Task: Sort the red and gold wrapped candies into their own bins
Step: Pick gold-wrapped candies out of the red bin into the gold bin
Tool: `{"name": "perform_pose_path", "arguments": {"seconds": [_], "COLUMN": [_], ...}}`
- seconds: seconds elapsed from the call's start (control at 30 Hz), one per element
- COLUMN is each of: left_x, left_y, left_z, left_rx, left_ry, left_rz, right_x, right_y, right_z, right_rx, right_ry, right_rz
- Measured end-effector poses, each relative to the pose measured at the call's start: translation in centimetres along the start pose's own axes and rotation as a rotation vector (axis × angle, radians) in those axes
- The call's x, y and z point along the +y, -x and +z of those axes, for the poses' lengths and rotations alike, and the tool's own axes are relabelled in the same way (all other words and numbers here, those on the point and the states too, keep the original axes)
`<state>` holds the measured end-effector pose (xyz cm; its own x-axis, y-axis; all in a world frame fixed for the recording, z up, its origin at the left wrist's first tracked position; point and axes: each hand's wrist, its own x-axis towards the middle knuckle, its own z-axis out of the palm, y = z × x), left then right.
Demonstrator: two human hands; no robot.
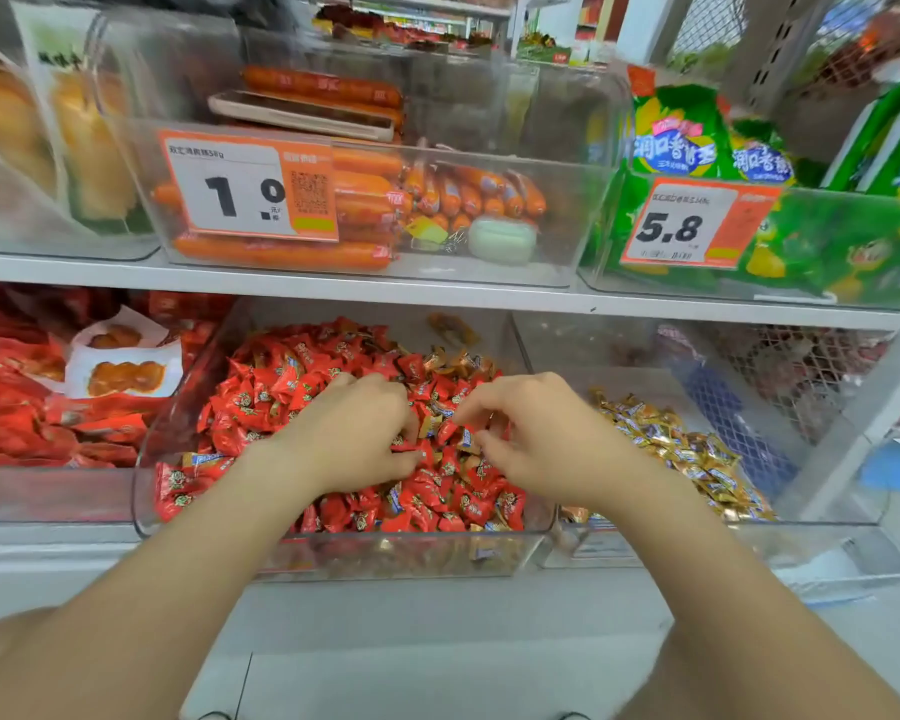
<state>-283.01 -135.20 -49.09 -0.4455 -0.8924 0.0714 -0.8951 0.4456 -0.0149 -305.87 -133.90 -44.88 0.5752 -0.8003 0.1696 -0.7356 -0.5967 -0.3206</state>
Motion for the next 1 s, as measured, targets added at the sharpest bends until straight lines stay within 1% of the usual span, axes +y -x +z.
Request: {"name": "perform_pose_path", "arguments": {"seconds": [0.07, 0.17, 0.2, 0.27, 0.33, 0.4, 0.47, 0.5, 0.57, 0.63, 0.7, 0.77, 0.8, 0.87, 1.0], "left_x": [-0.3, 0.3, 0.7, 1.5, 2.3, 2.8, 3.1, 3.2, 3.2, 2.5, 1.4, 0.4, -0.1, -0.7, -1.2], "left_y": [1.2, 4.1, 5.2, 7.4, 9.4, 10.7, 11.3, 11.3, 10.9, 10.1, 9.4, 8.7, 8.4, 7.5, 5.7], "left_z": [0.0, -0.5, -0.8, -1.0, -0.7, -0.5, -0.5, -0.6, -1.0, -1.4, -1.6, -1.4, -1.1, -0.3, 0.4], "left_rx": [0.099, 0.293, 0.335, 0.35, 0.291, 0.139, -0.011, -0.045, -0.091, -0.205, -0.326, -0.376, -0.364, -0.282, -0.097], "left_ry": [-0.044, 0.007, 0.008, -0.045, -0.084, -0.04, 0.021, 0.047, 0.115, 0.208, 0.283, 0.287, 0.279, 0.304, 0.369], "left_rz": [-0.023, -0.057, -0.093, -0.231, -0.444, -0.642, -0.746, -0.762, -0.763, -0.763, -0.75, -0.714, -0.688, -0.609, -0.32], "right_x": [-0.9, -2.0, -2.2, -2.4, -2.6, -3.1, -3.4, -3.4, -3.4, -3.3, -3.2, -3.3, -3.4, -3.2, -2.1], "right_y": [0.0, 0.3, 0.4, 0.5, 0.4, 0.0, -0.5, -0.7, -1.3, -1.8, -2.3, -2.6, -2.7, -3.2, -3.4], "right_z": [0.1, -0.1, -0.2, 0.0, 0.6, 1.6, 3.0, 4.0, 5.7, 6.5, 6.9, 6.9, 6.8, 6.8, 5.2], "right_rx": [-0.078, -0.195, -0.245, -0.337, -0.36, -0.322, -0.282, -0.286, -0.285, -0.267, -0.237, -0.244, -0.251, -0.211, -0.113], "right_ry": [0.056, 0.113, 0.118, 0.108, 0.041, -0.068, -0.129, -0.115, -0.053, -0.075, -0.026, 0.035, 0.067, 0.177, 0.38], "right_rz": [0.013, 0.073, 0.094, 0.122, 0.112, 0.057, -0.028, -0.076, -0.156, -0.156, -0.18, -0.181, -0.167, -0.131, 0.012]}}
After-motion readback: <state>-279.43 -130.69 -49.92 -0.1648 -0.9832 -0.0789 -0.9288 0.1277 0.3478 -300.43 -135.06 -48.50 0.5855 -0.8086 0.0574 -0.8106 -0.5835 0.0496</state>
